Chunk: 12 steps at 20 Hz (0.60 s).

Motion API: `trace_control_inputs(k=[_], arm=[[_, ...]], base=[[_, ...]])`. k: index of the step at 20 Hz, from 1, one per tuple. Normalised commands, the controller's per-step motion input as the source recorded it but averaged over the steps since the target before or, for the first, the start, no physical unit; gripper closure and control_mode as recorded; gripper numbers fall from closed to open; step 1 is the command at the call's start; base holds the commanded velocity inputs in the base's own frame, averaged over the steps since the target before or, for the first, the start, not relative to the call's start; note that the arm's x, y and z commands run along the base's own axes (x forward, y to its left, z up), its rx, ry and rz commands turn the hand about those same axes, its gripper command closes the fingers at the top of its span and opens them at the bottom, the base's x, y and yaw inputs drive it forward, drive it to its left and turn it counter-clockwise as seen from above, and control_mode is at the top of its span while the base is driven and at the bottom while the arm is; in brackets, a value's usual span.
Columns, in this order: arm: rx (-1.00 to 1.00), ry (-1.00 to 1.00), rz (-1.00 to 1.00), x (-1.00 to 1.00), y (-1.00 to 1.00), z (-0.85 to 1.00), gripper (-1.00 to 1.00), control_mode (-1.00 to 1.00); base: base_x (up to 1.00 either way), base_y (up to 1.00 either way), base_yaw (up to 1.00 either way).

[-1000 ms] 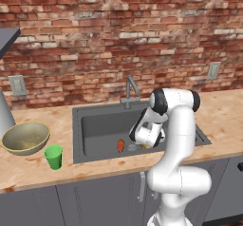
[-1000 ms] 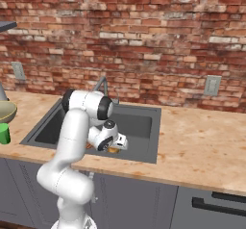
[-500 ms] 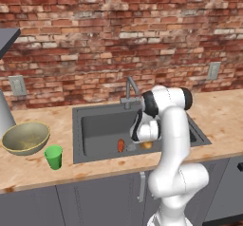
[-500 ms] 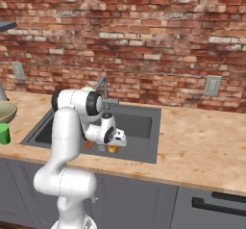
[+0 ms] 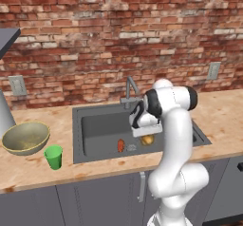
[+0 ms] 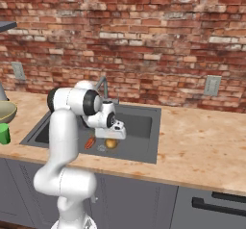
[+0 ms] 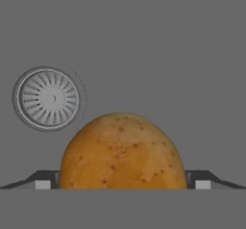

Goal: Remove the potato and sweet potato from the sink. Then move the bowl and cup from the counter to the sink for washing.

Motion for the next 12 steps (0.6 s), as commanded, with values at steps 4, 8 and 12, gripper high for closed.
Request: trace_control_inputs(k=[4, 8, 12], arm=[[0.0, 0.13, 0.0, -0.18, -0.26, 0.39, 1.0, -1.0], [0.03, 0.09, 0.0, -0.21, -0.33, 0.38, 1.0, -1.0], [0.04, 0.08, 0.0, -0.19, -0.33, 0.38, 1.0, -1.0]], base=[[0.0, 0.0, 0.0], [0.0, 0.0, 0.0], [0.0, 0.0, 0.0]])
